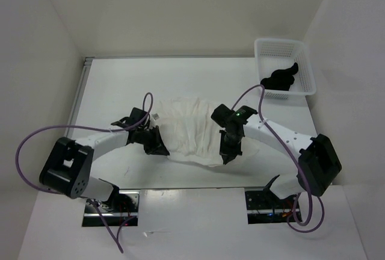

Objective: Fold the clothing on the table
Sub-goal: Fold the skirt

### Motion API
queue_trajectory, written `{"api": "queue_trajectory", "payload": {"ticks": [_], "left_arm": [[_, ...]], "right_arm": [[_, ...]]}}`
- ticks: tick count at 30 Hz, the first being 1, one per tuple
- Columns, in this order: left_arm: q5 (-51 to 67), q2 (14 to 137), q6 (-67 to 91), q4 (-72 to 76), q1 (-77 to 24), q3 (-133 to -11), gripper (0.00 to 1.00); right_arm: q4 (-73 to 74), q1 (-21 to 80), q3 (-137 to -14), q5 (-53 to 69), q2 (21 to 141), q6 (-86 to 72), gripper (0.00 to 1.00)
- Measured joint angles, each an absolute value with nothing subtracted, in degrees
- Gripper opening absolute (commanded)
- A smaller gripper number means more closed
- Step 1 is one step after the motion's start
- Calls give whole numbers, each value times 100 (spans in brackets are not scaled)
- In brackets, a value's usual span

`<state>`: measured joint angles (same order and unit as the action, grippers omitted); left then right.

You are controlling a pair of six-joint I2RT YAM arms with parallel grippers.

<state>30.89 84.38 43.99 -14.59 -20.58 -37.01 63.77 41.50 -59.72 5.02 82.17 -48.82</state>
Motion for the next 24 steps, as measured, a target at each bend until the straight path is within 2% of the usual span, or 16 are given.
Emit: {"api": "queue_trajectory", "payload": {"ticks": [10,16,24], "left_arm": [[3081,6237,4399,-2982,-2060,-3712,0],[3188,6237,4587,-3413,-2075,-3822,0],[3173,6530,4856,-3048,-1789,-4692,0]], "right_arm": [[6512,4416,-5415,784,7312,-5096,0],[6779,4442,-5616,775,7083,-5251,0],[6921,4423,-6604,266,7314,-5286,0]]}}
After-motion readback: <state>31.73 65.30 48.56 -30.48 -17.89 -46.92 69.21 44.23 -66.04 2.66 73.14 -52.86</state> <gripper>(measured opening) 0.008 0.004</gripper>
